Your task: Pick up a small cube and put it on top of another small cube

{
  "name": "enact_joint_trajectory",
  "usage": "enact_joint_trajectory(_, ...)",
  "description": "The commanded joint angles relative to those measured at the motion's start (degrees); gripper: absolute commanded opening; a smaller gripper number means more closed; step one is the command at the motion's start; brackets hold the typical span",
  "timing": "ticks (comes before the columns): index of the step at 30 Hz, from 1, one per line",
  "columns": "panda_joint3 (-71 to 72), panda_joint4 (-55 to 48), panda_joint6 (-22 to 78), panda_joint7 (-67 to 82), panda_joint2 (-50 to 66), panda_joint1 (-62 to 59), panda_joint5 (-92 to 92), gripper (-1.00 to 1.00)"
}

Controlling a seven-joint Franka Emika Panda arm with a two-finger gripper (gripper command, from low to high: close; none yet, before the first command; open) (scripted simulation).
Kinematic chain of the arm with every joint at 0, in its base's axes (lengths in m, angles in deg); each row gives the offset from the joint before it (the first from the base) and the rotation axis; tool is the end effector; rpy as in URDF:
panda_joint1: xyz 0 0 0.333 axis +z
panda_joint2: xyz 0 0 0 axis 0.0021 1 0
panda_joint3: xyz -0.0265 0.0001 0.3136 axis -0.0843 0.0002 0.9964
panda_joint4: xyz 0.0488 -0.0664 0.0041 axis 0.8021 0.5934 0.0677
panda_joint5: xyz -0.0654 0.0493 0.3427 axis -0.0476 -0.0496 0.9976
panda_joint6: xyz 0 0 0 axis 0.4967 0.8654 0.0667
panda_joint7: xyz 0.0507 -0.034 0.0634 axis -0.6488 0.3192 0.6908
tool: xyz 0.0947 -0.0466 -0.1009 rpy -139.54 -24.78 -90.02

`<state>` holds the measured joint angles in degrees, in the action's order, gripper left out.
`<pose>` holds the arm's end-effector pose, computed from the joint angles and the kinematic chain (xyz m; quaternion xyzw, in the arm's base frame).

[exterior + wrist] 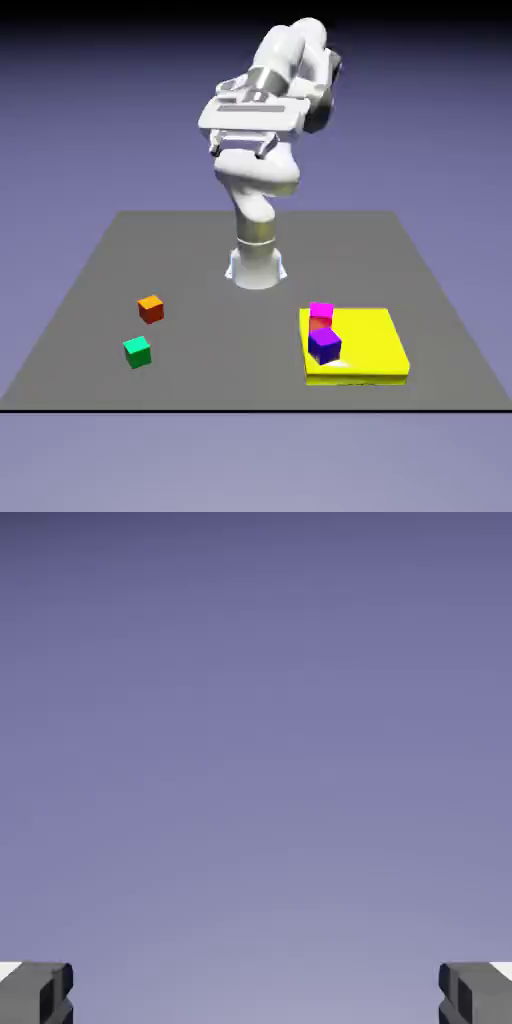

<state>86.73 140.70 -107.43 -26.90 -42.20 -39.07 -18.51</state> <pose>0.3872 0.0072 0.5819 -0.6670 0.5956 -0.4396 0.0841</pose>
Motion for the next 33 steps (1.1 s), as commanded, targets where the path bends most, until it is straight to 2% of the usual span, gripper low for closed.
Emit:
enact_joint_trajectory(1, 1.7, -0.9, 1.1, -1.8, -0.7, -2.1, 0.3, 0.0)
enact_joint_trajectory(33, 57.1, -28.8, 36.7, -57.9, -24.7, -68.5, 8.7, 0.0)
